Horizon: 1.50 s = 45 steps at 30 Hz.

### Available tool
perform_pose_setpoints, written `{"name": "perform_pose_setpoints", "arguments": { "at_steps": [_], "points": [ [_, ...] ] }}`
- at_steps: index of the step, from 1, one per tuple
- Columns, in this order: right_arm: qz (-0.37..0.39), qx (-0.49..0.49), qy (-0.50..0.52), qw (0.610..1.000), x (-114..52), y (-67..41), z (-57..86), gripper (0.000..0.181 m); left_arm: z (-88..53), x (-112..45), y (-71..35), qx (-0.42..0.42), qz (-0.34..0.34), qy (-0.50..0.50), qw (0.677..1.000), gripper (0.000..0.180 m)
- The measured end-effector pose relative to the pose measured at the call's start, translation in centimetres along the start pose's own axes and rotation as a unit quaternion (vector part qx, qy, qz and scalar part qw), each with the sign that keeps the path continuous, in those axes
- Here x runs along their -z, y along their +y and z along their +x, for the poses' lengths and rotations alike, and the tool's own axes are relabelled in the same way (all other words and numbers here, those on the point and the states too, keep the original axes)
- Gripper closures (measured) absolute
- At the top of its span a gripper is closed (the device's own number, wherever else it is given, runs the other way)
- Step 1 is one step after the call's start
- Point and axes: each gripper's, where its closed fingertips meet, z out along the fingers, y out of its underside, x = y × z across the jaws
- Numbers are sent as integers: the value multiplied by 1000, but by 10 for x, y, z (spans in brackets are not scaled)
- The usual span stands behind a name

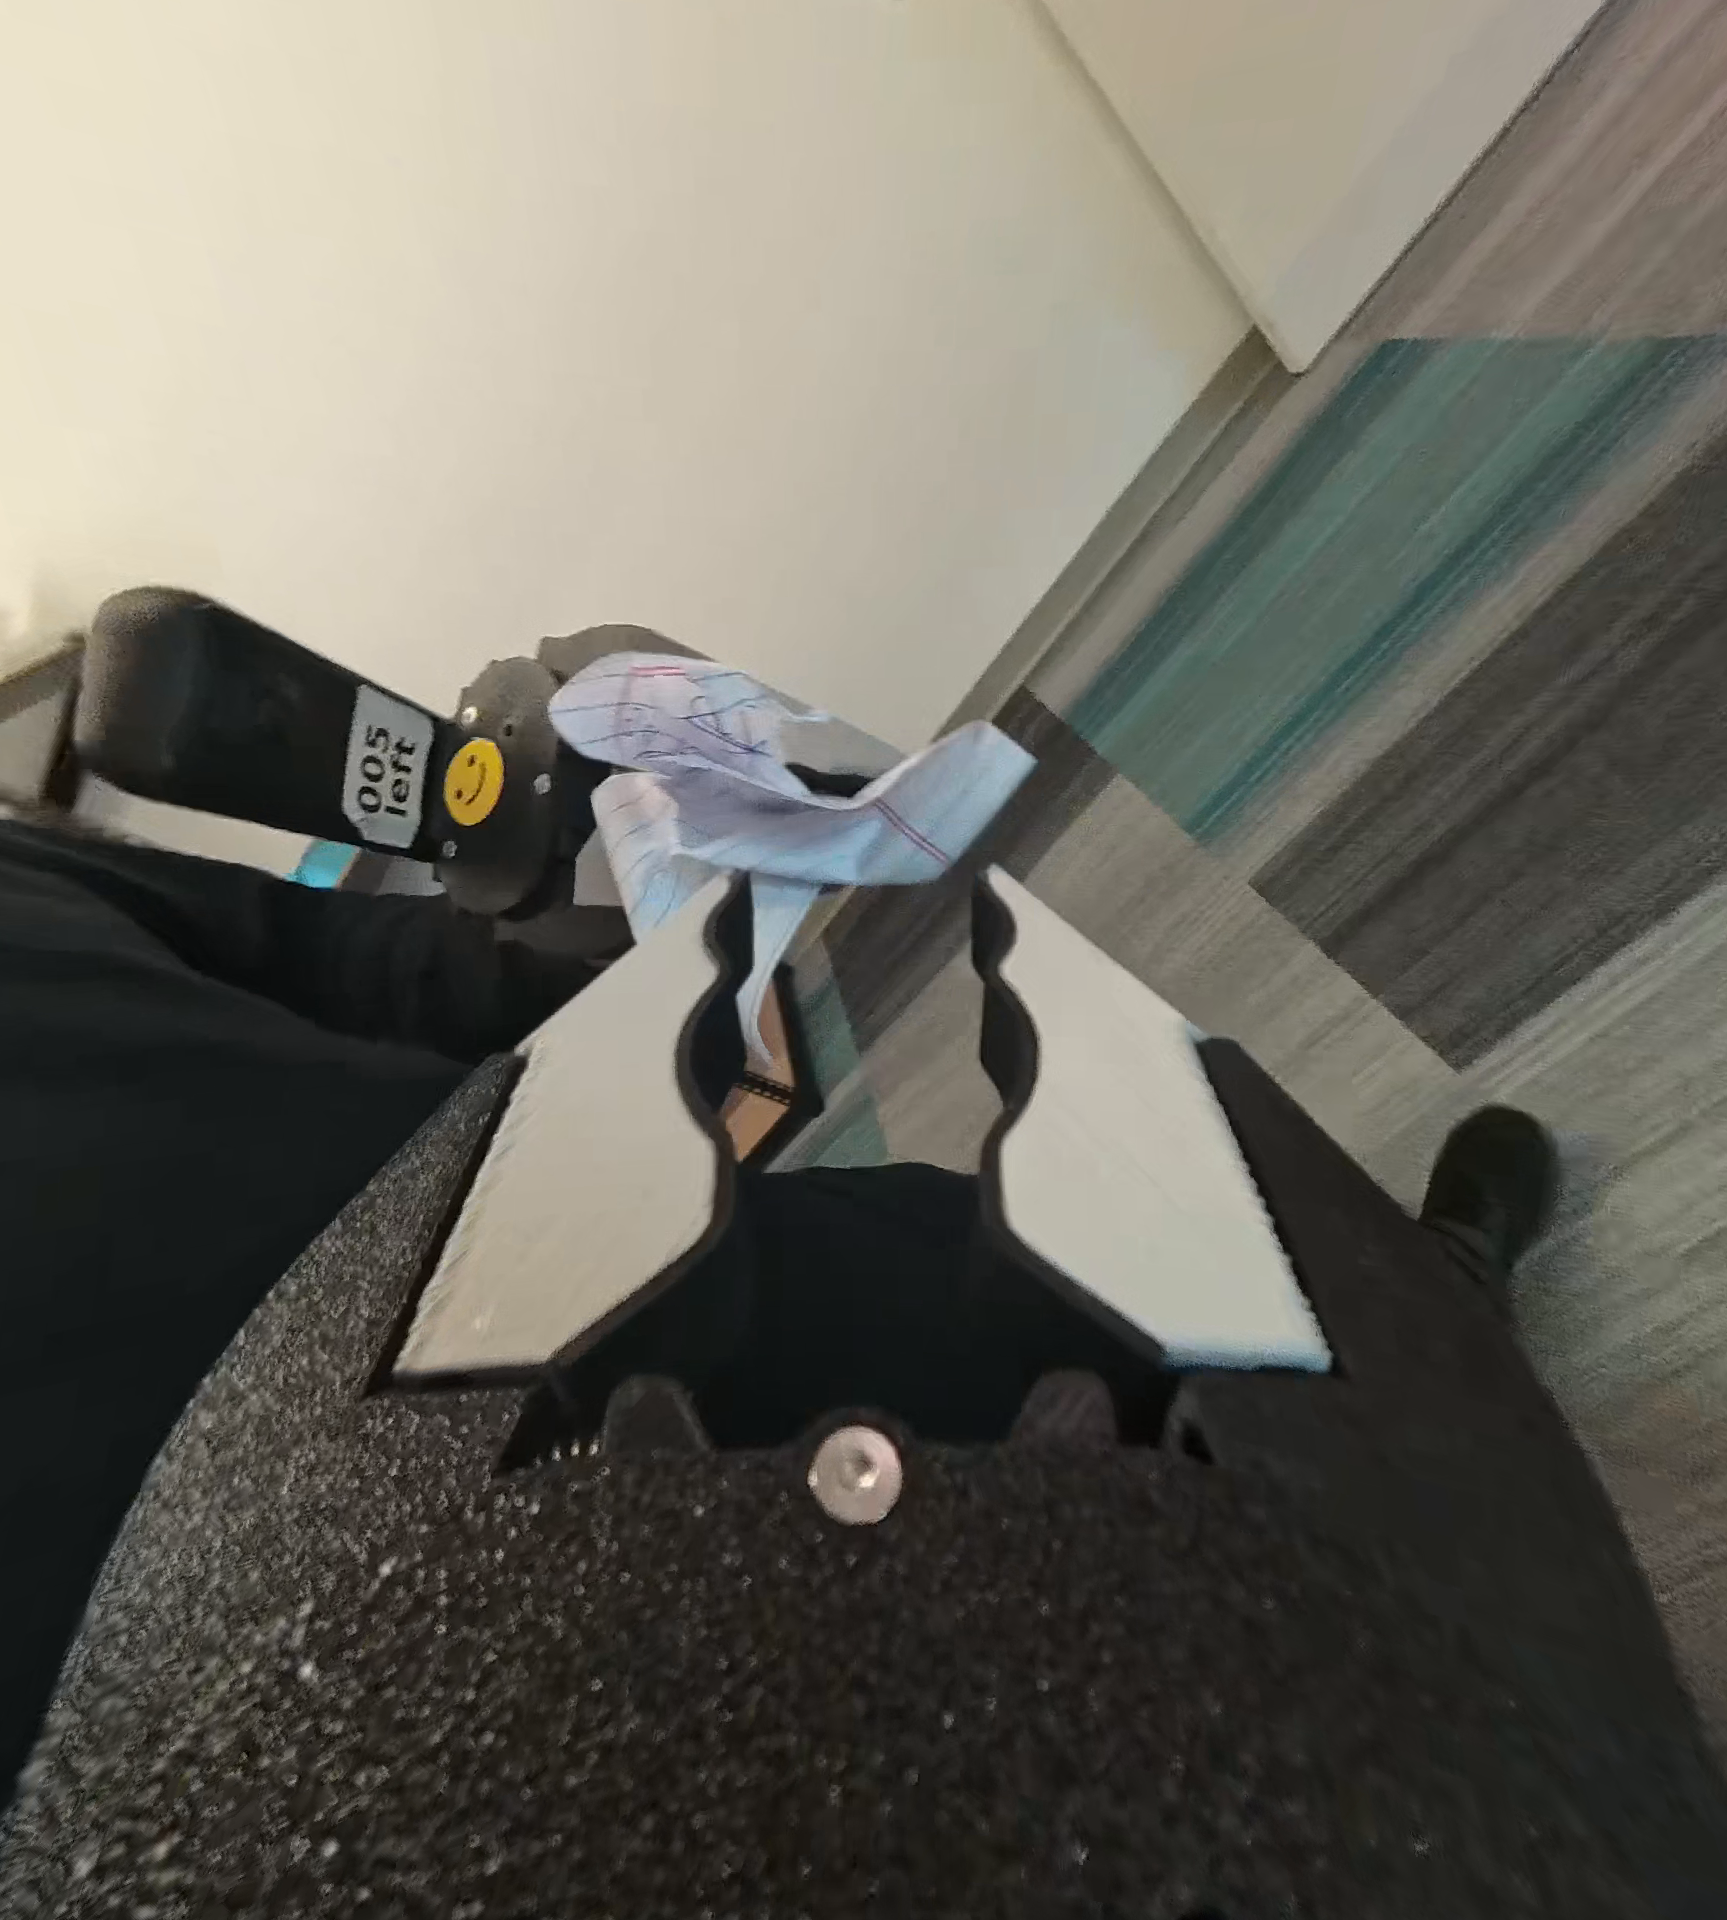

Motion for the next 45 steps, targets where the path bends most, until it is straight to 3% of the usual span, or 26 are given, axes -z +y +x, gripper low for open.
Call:
{"name": "perform_pose_setpoints", "arguments": {
  "at_steps": [5,8,11,19,22,28,32,36,38,42,44,45],
  "points": [
    [-47,-78,-27,995,-58,-54,43,121,-83,-26,-1,-53,111,1,992,178],
    [-8,-140,-87,986,-93,-106,47,145,-139,-38,-3,-58,136,16,989,179],
    [10,-151,-120,981,-121,-155,58,149,-192,-42,-1,-84,164,34,982,179],
    [-5,-201,-152,968,-208,-251,124,126,-326,-80,51,-168,112,-7,979,177],
    [-37,-179,-125,975,-243,-279,167,157,-377,-98,68,-202,87,-38,975,178],
    [-81,-121,-175,974,-316,-366,238,159,-501,-140,108,-165,8,-72,984,177],
    [-129,-52,-179,974,-367,-435,277,156,-593,-157,125,-89,-57,-101,989,180],
    [-155,-29,-241,958,-402,-501,288,147,-678,-159,134,-31,-98,-158,982,180],
    [-156,-54,-276,947,-415,-534,293,117,-715,-157,154,1,-142,-200,970,179],
    [-193,-17,-225,955,-455,-556,311,91,-747,-168,182,9,-191,-187,964,177],
    [-214,-7,-200,956,-476,-556,316,92,-758,-172,190,-24,-206,-177,962,180],
    [-207,-1,-164,965,-489,-561,326,108,-765,-171,194,-48,-205,-176,962,180]
  ]
}}
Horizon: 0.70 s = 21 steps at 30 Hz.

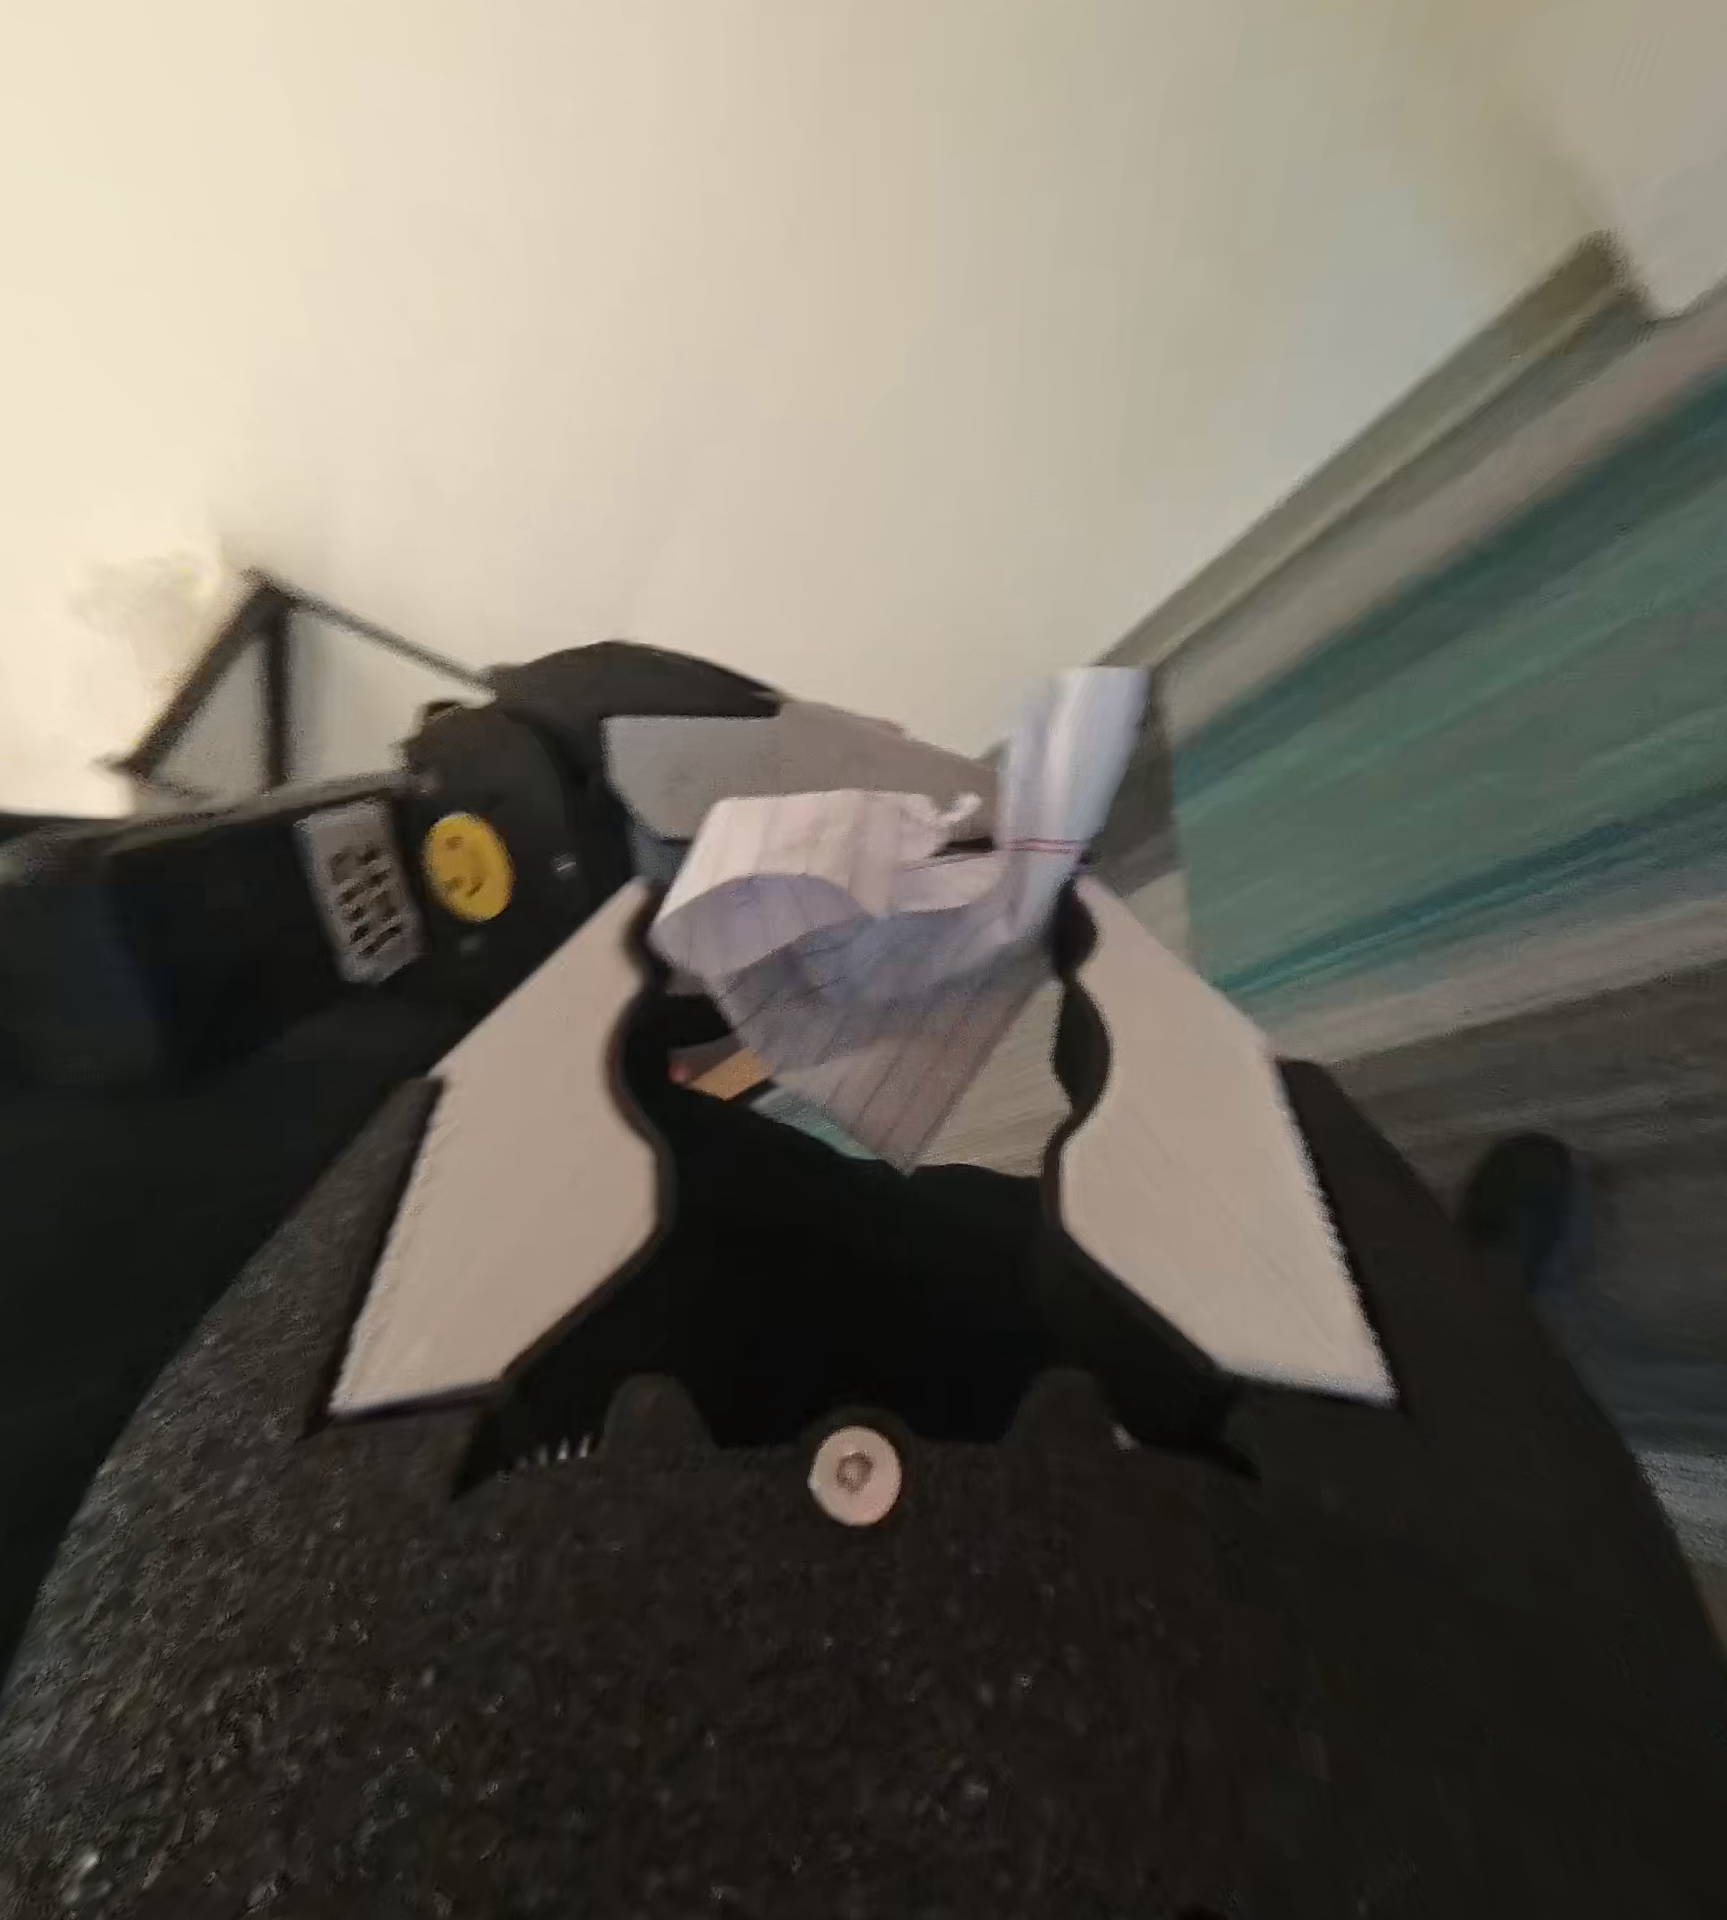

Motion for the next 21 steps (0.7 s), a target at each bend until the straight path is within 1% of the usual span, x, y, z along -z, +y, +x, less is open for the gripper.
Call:
{"name": "perform_pose_setpoints", "arguments": {
  "at_steps": [1,2,3,4,5,6,8,9,11,13,14,16,17,18,19,20,21],
  "points": [
    [9,-4,11,1000,-4,-7,6,117,-5,-1,3,-17,15,7,1000,180],
    [33,-16,-1,999,-6,-18,4,132,-8,1,3,-24,40,24,999,170],
    [61,-35,-4,998,-8,-27,7,143,-14,5,3,-23,66,35,997,168],
    [91,-53,-20,994,-10,-36,5,158,-14,10,4,-20,88,63,994,173],
    [121,-70,-30,990,-14,-43,3,165,-14,15,5,-15,108,85,990,171],
    [141,-77,-33,986,-21,-47,1,170,-15,20,6,-12,122,101,987,174],
    [166,-72,-28,983,-35,-52,-3,173,-16,21,13,-9,140,131,981,169],
    [175,-65,-18,982,-41,-53,-4,174,-15,20,15,2,154,154,976,163],
    [179,-60,-8,982,-53,-54,-9,176,-14,21,14,47,174,207,961,144],
    [187,-41,9,981,-59,-56,-16,177,-17,30,6,94,201,263,939,135],
    [185,-31,18,982,-58,-57,-21,177,-19,33,3,109,210,283,930,134],
    [176,-13,45,983,-52,-55,-23,178,-19,37,-6,115,223,327,911,119],
    [174,-1,56,983,-49,-55,-25,178,-17,43,-14,120,236,359,895,114],
    [170,16,66,983,-47,-54,-30,177,-14,51,-25,131,250,397,873,111],
    [166,34,69,983,-45,-52,-36,177,-10,60,-33,136,257,437,851,114],
    [177,50,61,981,-40,-54,-45,177,-3,67,-39,131,258,474,832,121],
    [180,67,74,979,-33,-54,-49,177,3,72,-44,129,254,502,817,125]
  ]
}}
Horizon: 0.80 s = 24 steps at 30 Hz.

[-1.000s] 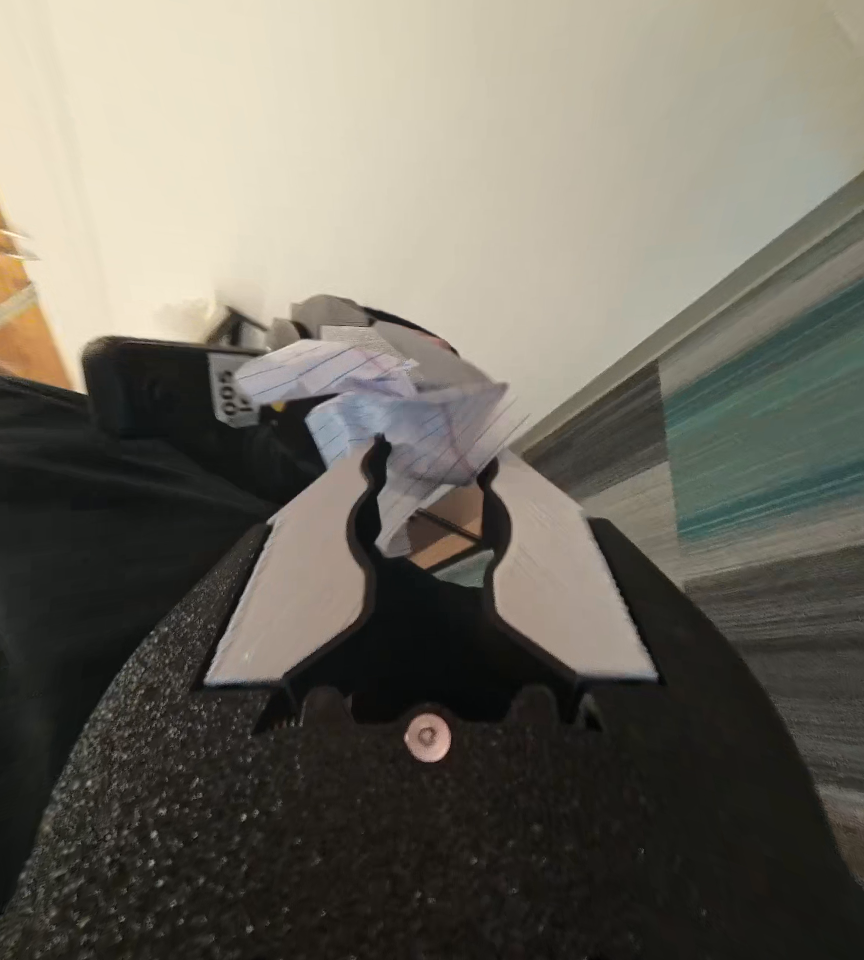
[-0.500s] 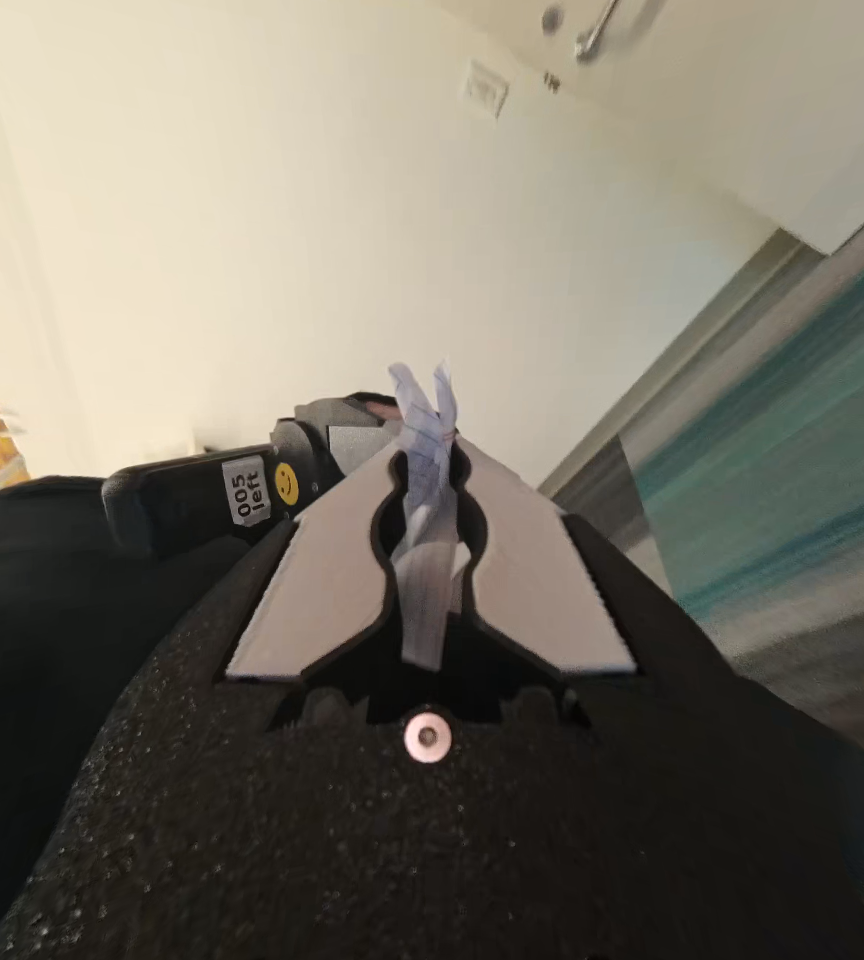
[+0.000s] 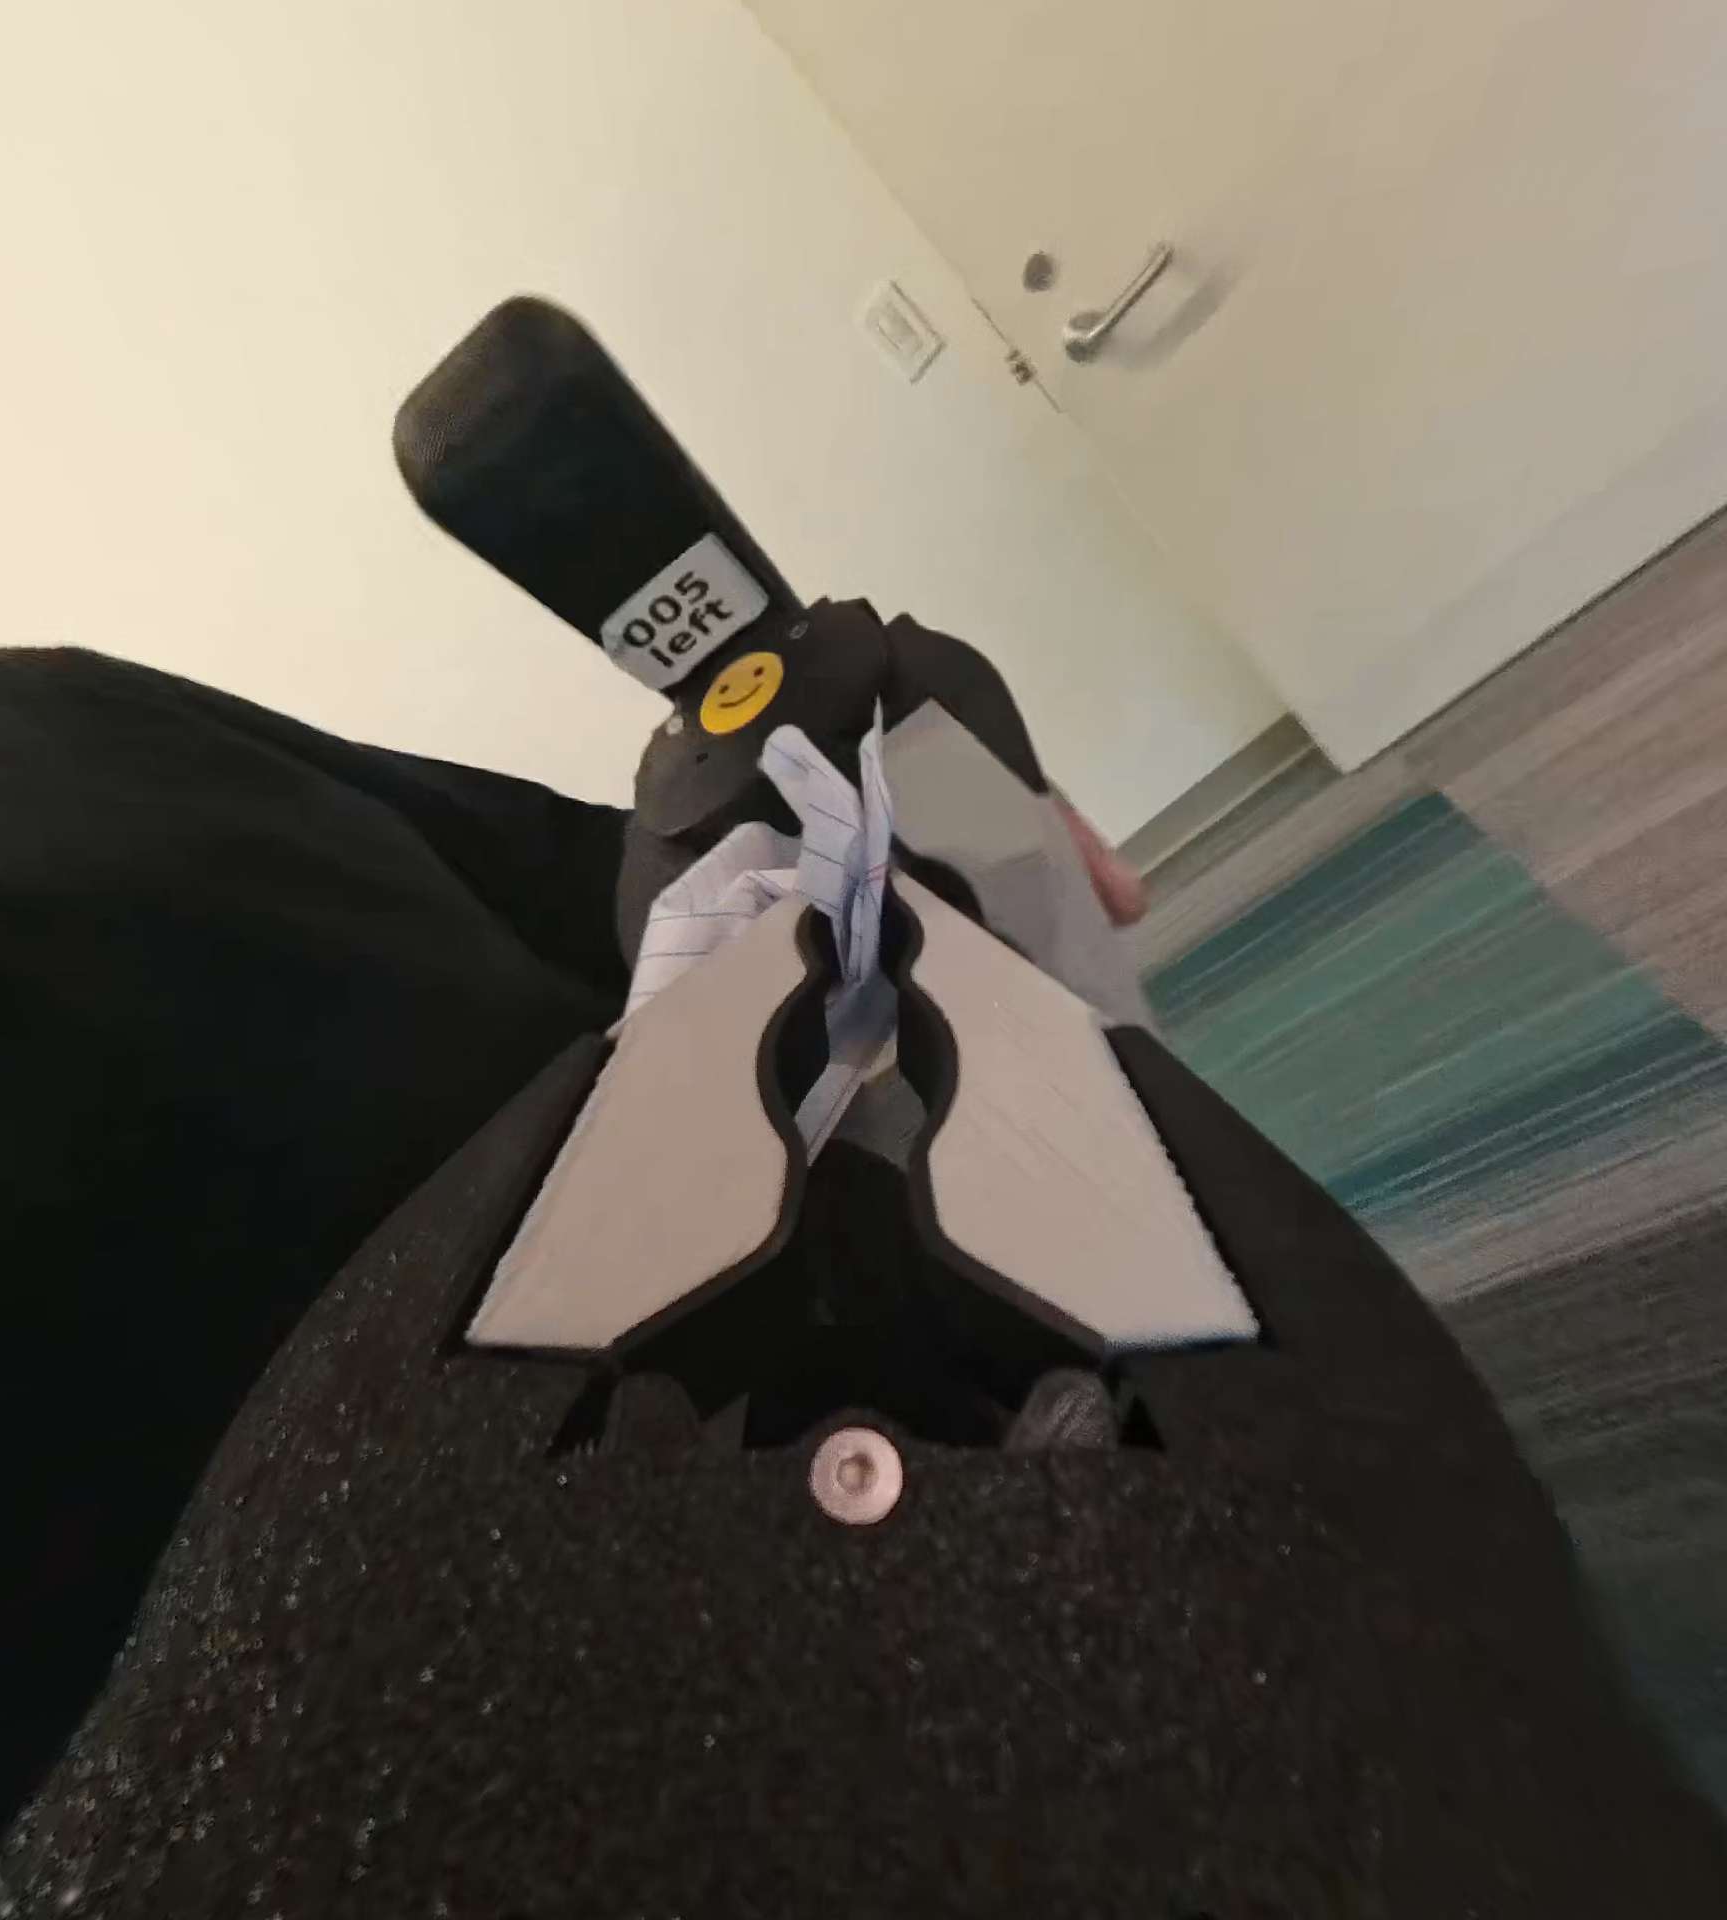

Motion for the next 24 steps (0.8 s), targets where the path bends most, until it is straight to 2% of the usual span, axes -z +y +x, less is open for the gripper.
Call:
{"name": "perform_pose_setpoints", "arguments": {
  "at_steps": [3,5,8,13,16,18,21,24],
  "points": [
    [-14,98,77,992,22,1,-1,177,13,-16,-7,43,-8,73,996,139],
    [-33,126,112,985,37,6,1,178,15,-29,0,46,-41,86,994,149],
    [-50,118,174,976,64,10,18,165,-3,-47,15,-18,-96,14,995,156],
    [42,76,185,979,120,-9,18,155,-45,-53,8,-140,-118,-130,975,159],
    [92,-9,141,986,139,-14,18,139,-59,-57,7,-252,-164,-184,936,162],
    [92,-63,129,985,139,-8,26,125,-59,-61,-1,-315,-167,-206,912,161],
    [86,-116,79,986,125,1,27,114,-52,-64,-21,-383,-128,-235,884,162],
    [134,-164,-35,977,118,-11,10,113,-38,-64,-31,-425,-78,-235,870,166]
  ]
}}
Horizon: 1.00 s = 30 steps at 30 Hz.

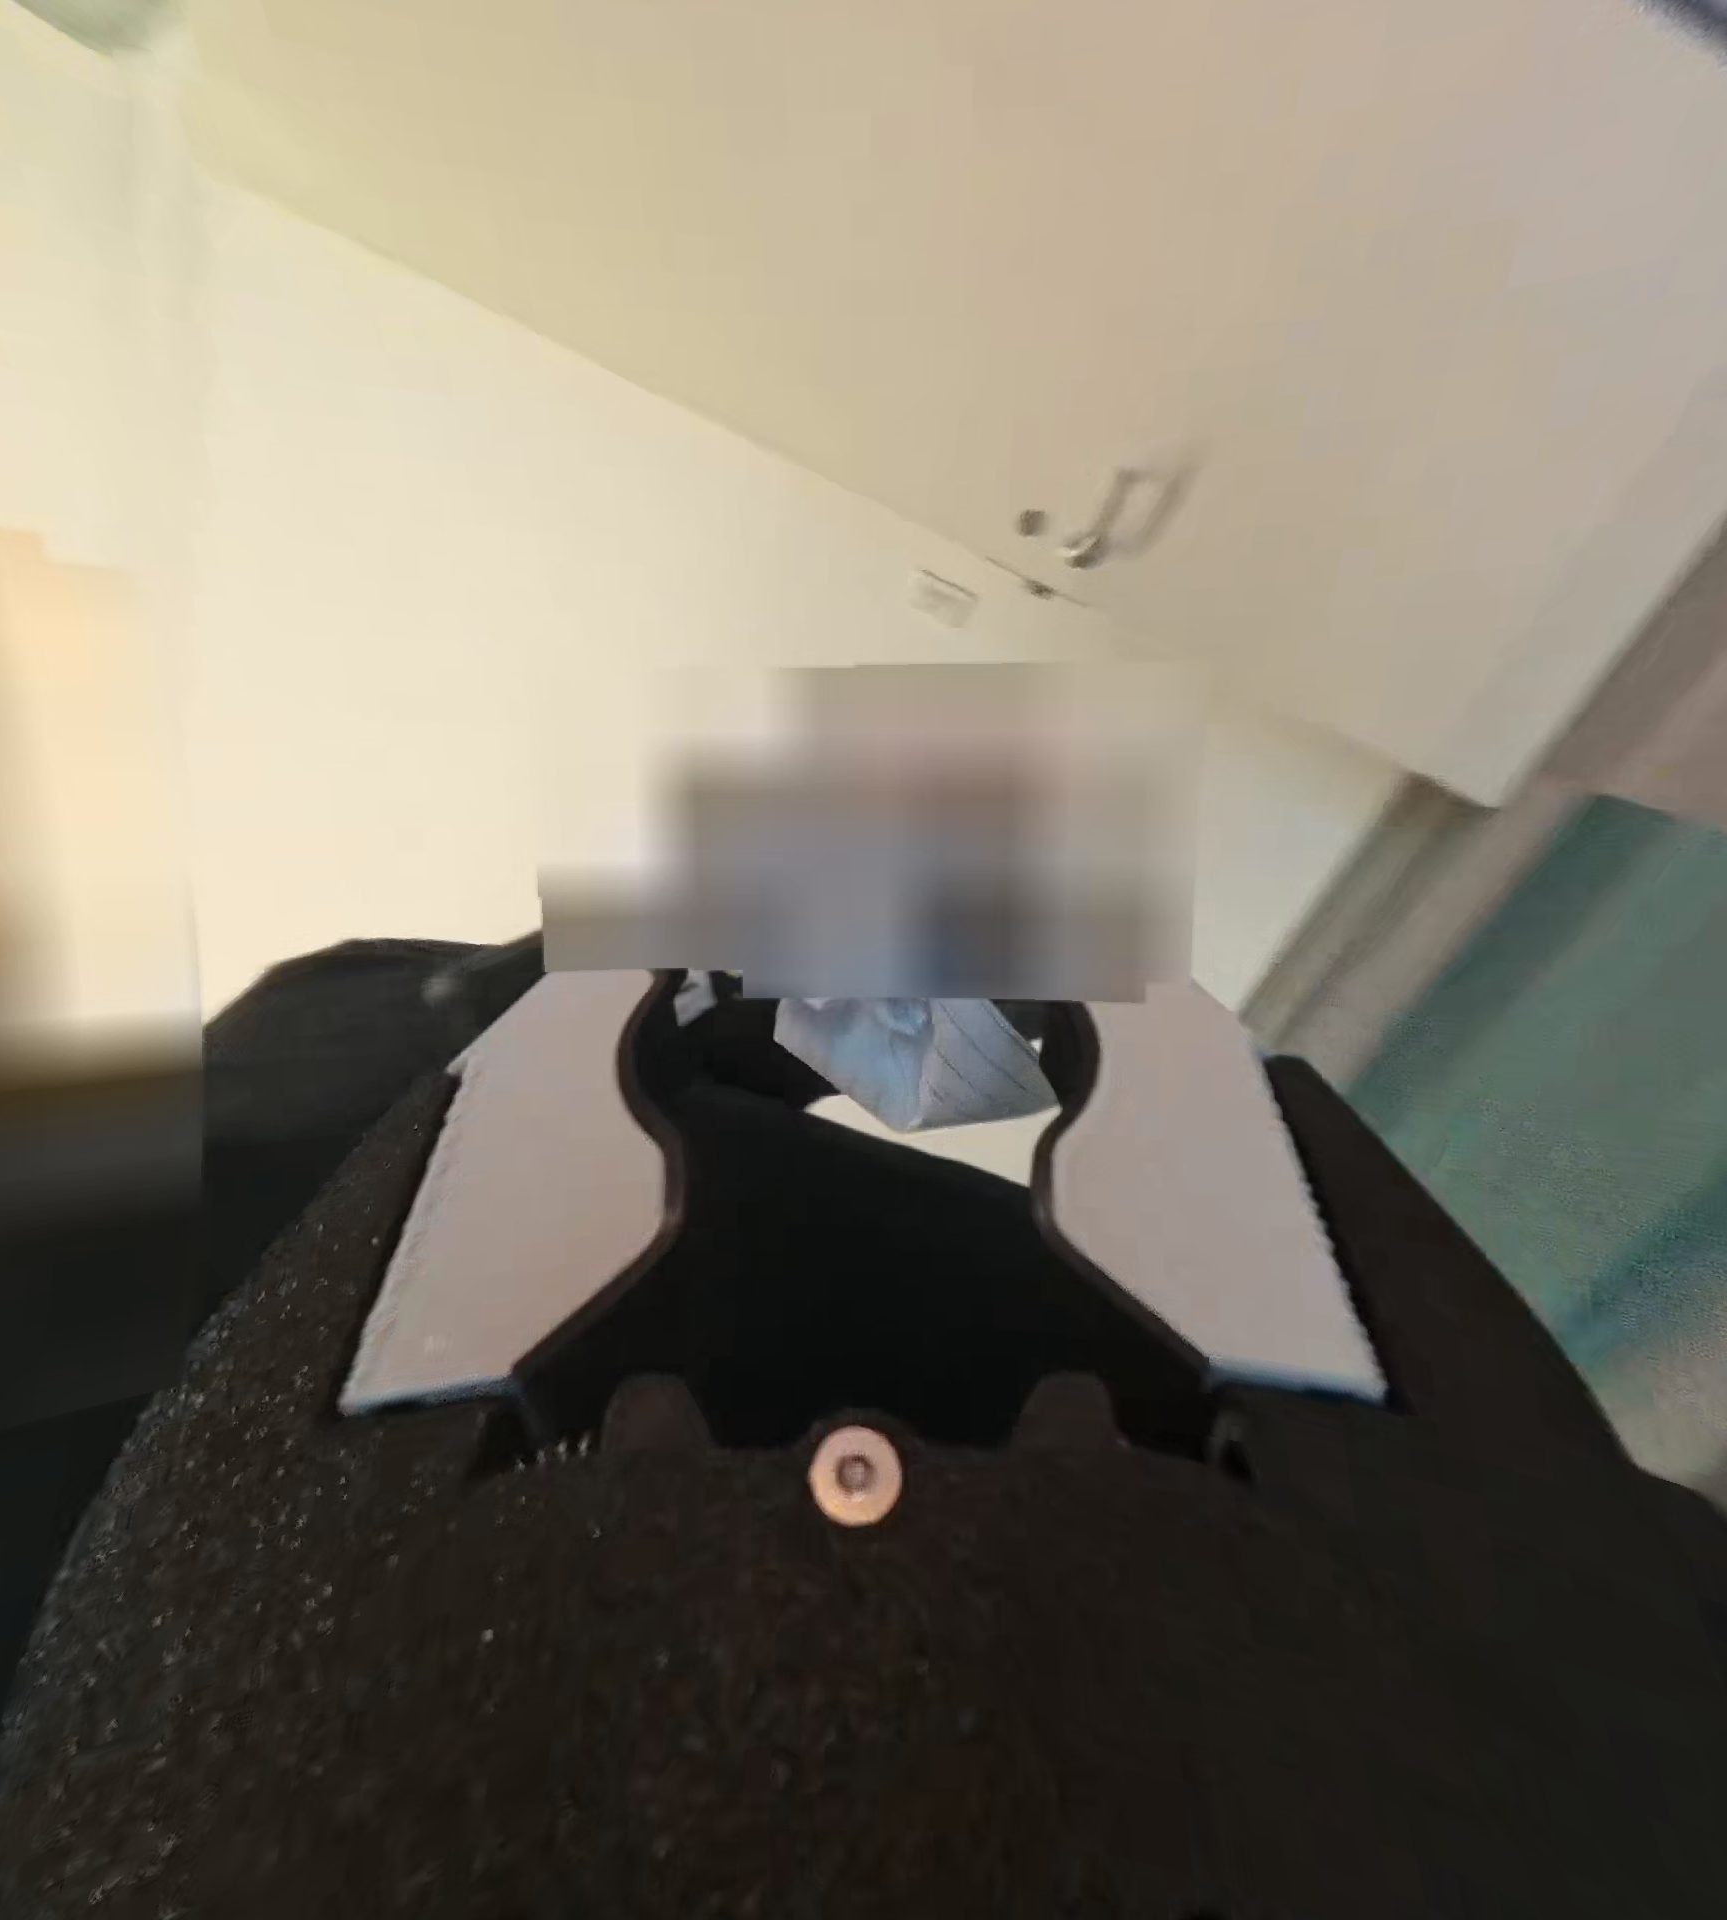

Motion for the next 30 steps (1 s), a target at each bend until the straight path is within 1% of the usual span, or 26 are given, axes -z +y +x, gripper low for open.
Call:
{"name": "perform_pose_setpoints", "arguments": {
  "at_steps": [1,2,3,4,6,9,12,13,14,15,16,17,18,19,20,21,22,23,25,27,28,30],
  "points": [
    [-10,-20,-23,999,-4,4,-2,113,2,2,-1,1,6,-1,1000,162],
    [-20,-36,-34,999,-7,8,-2,111,4,2,0,2,4,1,1000,166],
    [-24,-47,-36,998,-9,9,0,112,6,3,1,0,4,-1,1000,166],
    [-35,-59,-42,997,-9,12,1,113,8,5,0,-4,11,-2,1000,161],
    [-60,-67,-49,995,-8,16,2,115,8,10,-1,-19,20,-17,999,162],
    [-99,-18,12,995,-9,23,10,118,9,14,3,-43,6,-28,999,161],
    [-144,13,55,988,-19,33,12,110,10,19,11,-52,-8,-40,998,162],
    [-145,44,83,985,-22,31,14,109,3,20,19,-56,-29,-64,996,162],
    [-123,91,121,981,-23,20,17,112,-4,20,33,-57,-67,-84,993,162],
    [-101,143,156,972,-23,8,16,119,-7,20,49,-36,-106,-83,990,162],
    [-95,195,181,959,-24,1,12,119,-3,20,60,14,-123,-61,990,162],
    [-97,245,194,945,-27,-3,8,113,5,20,61,83,-109,-20,990,162],
    [-110,281,187,935,-33,0,0,114,16,22,52,154,-73,34,985,164],
    [-135,301,175,928,-40,9,-5,118,26,26,37,212,-29,90,973,164],
    [-164,315,179,917,-46,17,-4,118,32,31,24,255,3,133,958,161],
    [-193,331,194,903,-49,25,3,117,33,34,17,284,16,154,946,161],
    [-219,346,205,889,-51,32,9,115,32,35,13,299,22,167,939,163],
    [-234,356,197,883,-56,39,9,115,31,35,12,306,25,178,935,162],
    [-238,365,192,879,-61,42,9,119,31,35,14,294,15,186,937,163],
    [-217,339,199,893,-61,34,13,133,31,33,18,262,-7,167,950,165],
    [-211,325,196,901,-61,33,15,133,32,32,20,259,-21,165,951,164],
    [-204,319,205,902,-59,31,18,136,32,28,22,265,-34,166,949,163]
  ]
}}
